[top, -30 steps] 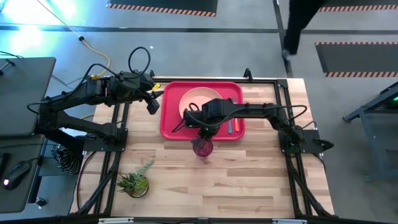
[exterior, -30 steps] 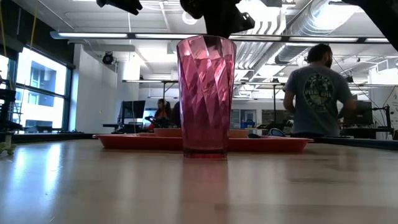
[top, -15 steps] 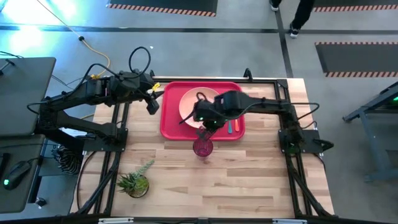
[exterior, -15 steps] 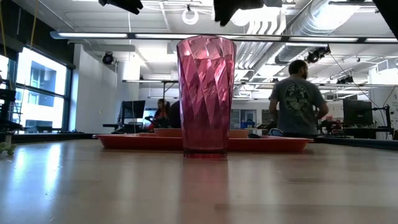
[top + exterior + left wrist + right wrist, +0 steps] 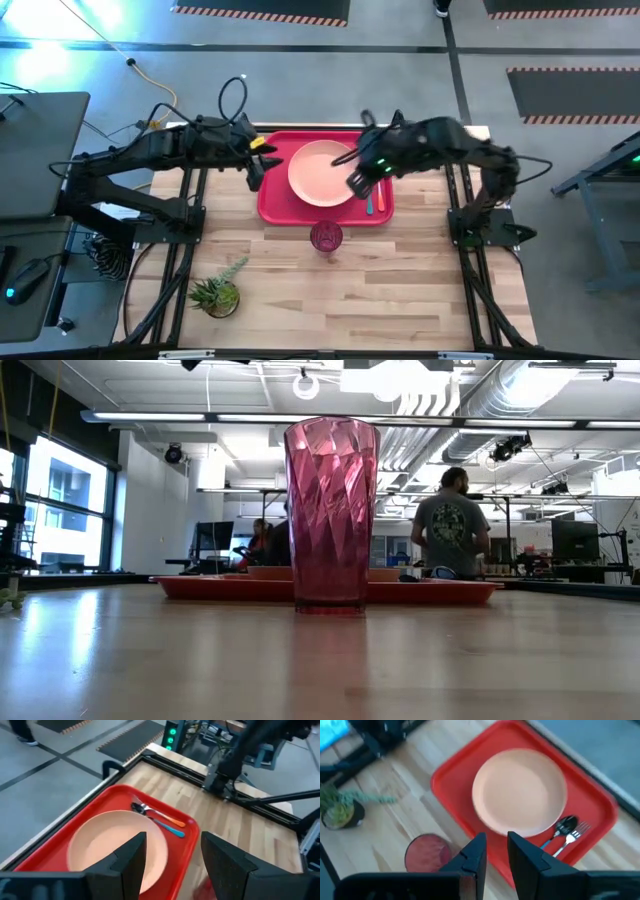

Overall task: Pick and place plate/cup/fork/spoon on tray
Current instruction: Put the purple glass on the red serving tray to the top left of the light orange plate

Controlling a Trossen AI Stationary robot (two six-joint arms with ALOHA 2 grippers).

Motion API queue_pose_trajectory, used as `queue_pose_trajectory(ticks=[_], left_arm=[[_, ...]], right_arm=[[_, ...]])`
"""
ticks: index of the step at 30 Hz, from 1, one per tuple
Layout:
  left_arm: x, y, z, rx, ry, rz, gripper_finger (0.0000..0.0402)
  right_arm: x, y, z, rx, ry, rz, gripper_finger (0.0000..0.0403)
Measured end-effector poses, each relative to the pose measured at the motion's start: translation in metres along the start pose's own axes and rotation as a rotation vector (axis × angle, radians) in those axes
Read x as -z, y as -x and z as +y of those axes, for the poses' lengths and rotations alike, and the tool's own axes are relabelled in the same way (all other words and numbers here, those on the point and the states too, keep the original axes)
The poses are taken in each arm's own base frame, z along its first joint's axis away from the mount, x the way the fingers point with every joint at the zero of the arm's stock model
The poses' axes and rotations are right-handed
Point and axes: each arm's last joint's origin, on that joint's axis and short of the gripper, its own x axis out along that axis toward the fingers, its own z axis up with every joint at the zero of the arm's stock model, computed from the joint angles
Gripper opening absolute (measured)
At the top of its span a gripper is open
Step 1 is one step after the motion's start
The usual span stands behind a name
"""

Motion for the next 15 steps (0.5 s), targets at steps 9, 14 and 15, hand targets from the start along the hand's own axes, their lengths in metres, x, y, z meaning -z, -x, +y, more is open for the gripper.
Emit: queue_pose_trajectory(ticks=[9, 14, 15], left_arm=[[0.001, -0.030, -0.026, 0.078, 0.032, -0.008, 0.0177], [0.008, -0.045, -0.039, 0.099, 0.055, 0.036, 0.0177], [0.010, -0.049, -0.042, 0.100, 0.057, 0.049, 0.0177]], right_arm=[[0.006, 0.060, -0.036, -0.020, 0.006, -0.161, 0.0069], [0.012, 0.079, -0.049, -0.045, 0.008, -0.202, 0.0069], [0.012, 0.082, -0.051, -0.048, 0.019, -0.208, 0.0069]])
